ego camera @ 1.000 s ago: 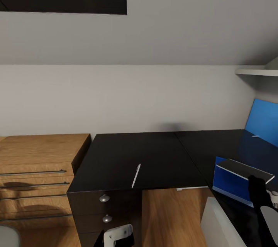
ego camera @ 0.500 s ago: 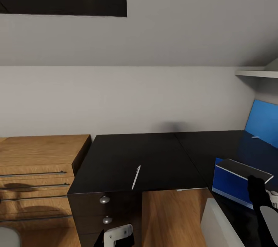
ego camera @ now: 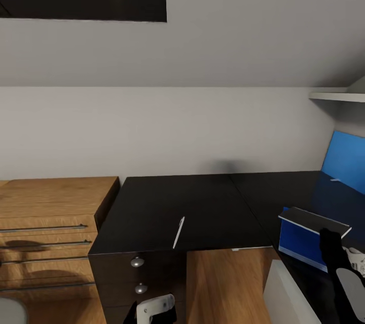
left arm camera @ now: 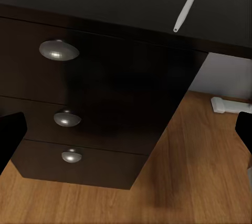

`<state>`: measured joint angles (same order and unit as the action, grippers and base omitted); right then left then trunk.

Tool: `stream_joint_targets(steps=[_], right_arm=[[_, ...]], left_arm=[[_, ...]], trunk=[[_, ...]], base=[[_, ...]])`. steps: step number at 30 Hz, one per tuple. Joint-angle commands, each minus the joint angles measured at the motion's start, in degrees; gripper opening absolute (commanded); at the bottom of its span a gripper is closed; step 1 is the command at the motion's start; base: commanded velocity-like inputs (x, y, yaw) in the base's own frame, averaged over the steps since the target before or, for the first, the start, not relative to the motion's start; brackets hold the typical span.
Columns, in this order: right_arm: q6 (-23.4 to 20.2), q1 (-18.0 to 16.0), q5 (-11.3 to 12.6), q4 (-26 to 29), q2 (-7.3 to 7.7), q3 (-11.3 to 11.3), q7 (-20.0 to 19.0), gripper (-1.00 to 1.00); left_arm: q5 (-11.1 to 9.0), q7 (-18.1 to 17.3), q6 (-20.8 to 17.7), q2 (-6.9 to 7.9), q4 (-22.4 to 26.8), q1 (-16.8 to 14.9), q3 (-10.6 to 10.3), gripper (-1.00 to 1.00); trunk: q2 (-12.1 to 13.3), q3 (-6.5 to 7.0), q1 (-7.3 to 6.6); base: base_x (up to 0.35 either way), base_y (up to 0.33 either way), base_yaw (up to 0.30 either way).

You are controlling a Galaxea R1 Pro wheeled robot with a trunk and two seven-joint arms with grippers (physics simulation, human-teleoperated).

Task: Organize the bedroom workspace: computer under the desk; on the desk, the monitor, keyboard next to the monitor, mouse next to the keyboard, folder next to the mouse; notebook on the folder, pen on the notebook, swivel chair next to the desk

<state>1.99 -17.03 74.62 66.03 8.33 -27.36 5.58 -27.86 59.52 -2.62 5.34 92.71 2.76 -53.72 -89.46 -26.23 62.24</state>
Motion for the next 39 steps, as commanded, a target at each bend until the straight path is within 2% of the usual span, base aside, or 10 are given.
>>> stream_joint_targets(steps=[1,15,16,30,39], right_arm=[[0.2,0.0,0.6,0.1,0.02,0.2,0.1,-1.0],[0.3,0.0,0.4,0.1,0.08,0.4,0.1,-1.0],[0.3,0.0,0.4,0.1,0.08,0.4,0.1,1.0],[0.3,0.0,0.4,0.2,0.1,0.3,0.1,1.0],[0.4,0.0,0.3,0.2,0.11,0.2,0.1,1.0]], left_arm=[[-0.1,0.3,-0.3,0.02,0.1,0.0,-0.4,1.0],[-0.1,0.3,-0.3,0.09,0.1,0.0,-0.9,1.0],[-0.1,0.3,-0.3,0.09,0.1,0.0,-0.9,1.0],[-0.1,0.3,-0.3,0.11,0.1,0.0,-0.9,1.0],[-0.1,0.5,-0.2,0.11,0.1,0.0,-0.9,1.0]], trunk=[[0.0,-0.05,0.0],[0.0,-0.05,0.0],[0.0,-0.05,0.0],[0.0,-0.05,0.0],[0.0,-0.05,0.0]], base=[[0.0,0.0,0.0],[0.0,0.0,0.0],[0.0,0.0,0.0],[0.0,-0.001,0.0],[-0.049,-0.121,0.0]])
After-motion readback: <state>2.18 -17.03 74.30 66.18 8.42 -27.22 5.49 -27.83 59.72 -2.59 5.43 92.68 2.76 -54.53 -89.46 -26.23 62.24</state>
